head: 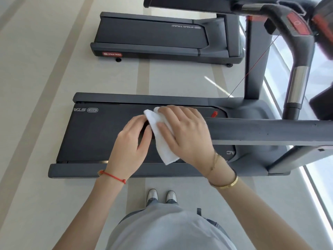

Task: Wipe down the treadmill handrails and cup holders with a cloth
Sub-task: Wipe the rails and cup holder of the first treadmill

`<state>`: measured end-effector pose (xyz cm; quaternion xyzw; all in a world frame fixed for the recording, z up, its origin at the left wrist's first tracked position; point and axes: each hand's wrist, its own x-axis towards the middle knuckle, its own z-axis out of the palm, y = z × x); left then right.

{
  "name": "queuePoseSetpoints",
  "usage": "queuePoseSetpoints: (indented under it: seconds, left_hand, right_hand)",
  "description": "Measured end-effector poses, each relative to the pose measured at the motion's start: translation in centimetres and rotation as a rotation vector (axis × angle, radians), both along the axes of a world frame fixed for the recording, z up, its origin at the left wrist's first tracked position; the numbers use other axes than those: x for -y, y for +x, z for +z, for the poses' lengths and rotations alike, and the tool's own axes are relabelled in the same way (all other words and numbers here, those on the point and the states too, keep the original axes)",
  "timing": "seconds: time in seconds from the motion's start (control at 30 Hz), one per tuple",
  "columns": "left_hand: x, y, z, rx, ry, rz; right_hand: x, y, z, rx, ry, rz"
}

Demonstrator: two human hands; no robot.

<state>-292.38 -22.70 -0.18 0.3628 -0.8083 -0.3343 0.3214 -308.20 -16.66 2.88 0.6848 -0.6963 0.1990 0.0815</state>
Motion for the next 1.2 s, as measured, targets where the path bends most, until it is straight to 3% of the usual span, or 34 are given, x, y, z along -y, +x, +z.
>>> queuePoseSetpoints:
  seconds: [0.07,0.23,0.37,0.5,0.7,0.8,0.93,1.1,1.2]
  left_hand:
    - [0.0,-0.1,0.1,0.002,0.003,0.009]
    - [-0.2,-0.1,0.2,0.023,-0.002,0.033]
    - [-0.3,-0.2,0.2,0.012,-0.009,0.027]
    - [-0.2,-0.1,0.2,0.017,-0.004,0.021]
    - [-0.1,0.0,0.2,0.026,-0.013,0.022]
    - [-0.1,0.0,0.2,0.014,-0.001,0.016]
    - [-0.1,0.0,0.1,0.003,0.009,0.011]
    - [0.0,0.2,0.2,0.025,0.018,0.006]
    - [0.0,0.2,0.2,0.029,0.008,-0.008]
  right_hand:
    - [-1.1,-1.9,0.2,0.006,-0.011,0.012]
    - [-1.4,-5.1,0.9,0.071,0.077,-0.262]
    - [1.1,-1.5,0.8,-0.025,0.147,-0.147]
    - [-0.6,-1.7,0.6,0.035,0.027,0.001]
    - [-0.6,-5.0,0.9,0.058,0.107,-0.264]
    - [1.0,-1.9,0.8,-0.022,0.122,-0.138]
    - [-0.7,-1.8,0.4,0.023,0.018,-0.001]
    - [-2.2,-5.9,0.8,0.048,0.067,-0.23]
    - [-0.1,-4.3,1.1,0.006,0.147,-0.214]
